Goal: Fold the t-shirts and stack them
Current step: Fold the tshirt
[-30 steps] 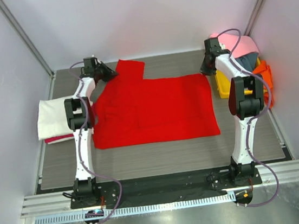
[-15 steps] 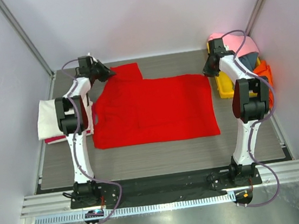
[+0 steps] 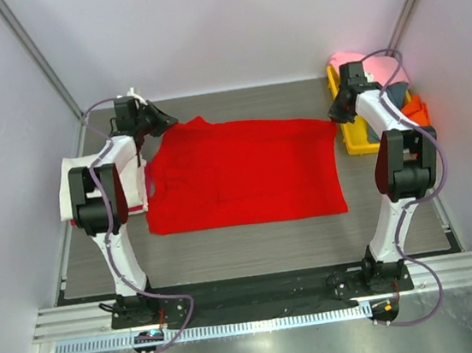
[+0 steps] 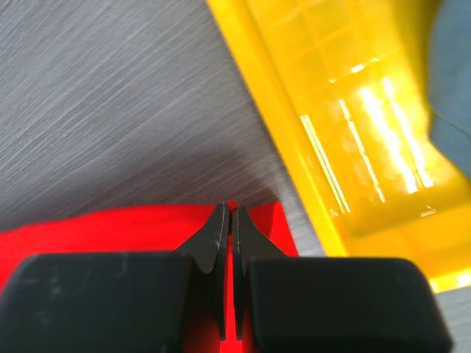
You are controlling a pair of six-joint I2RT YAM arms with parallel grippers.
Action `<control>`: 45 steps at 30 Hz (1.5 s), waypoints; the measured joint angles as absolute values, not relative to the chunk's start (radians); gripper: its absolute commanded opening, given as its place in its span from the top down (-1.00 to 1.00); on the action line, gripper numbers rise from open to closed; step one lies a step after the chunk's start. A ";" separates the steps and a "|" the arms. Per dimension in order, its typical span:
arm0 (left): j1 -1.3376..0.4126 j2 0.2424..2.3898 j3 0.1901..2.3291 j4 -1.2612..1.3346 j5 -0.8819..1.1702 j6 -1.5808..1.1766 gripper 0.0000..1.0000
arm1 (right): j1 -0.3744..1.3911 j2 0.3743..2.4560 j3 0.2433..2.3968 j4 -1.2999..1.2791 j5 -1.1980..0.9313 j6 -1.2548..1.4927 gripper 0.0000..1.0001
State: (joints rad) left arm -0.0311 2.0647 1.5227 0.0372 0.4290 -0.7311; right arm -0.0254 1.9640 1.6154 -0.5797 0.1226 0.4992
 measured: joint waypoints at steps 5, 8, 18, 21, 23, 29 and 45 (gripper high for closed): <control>-0.034 1.921 1.378 0.057 0.376 -0.694 1.00 | -0.040 1.924 1.557 -0.575 0.136 0.515 0.98; -0.039 1.847 1.321 0.064 0.348 -0.672 1.00 | -0.044 1.910 1.524 -0.566 0.138 0.520 0.98; -0.109 1.631 1.163 0.033 0.186 -0.569 1.00 | -0.043 1.835 1.395 -0.526 0.130 0.529 0.97; -0.123 1.583 1.105 0.028 0.148 -0.554 0.99 | -0.043 1.804 1.356 -0.508 0.128 0.531 0.97; -0.128 1.557 1.069 0.016 0.124 -0.544 0.99 | -0.043 1.784 1.328 -0.499 0.128 0.534 0.97; -0.144 1.507 0.997 -0.019 0.060 -0.541 0.99 | -0.043 1.721 1.230 -0.453 0.129 0.556 0.97; -0.163 1.381 0.782 -0.099 -0.037 -0.601 1.00 | -0.021 1.539 0.878 -0.266 0.152 0.649 0.82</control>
State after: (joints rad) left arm -0.1635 1.3808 0.7822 -0.0990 -0.0372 -0.6014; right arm -0.0212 1.5387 0.8780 -0.2661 0.1520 0.6491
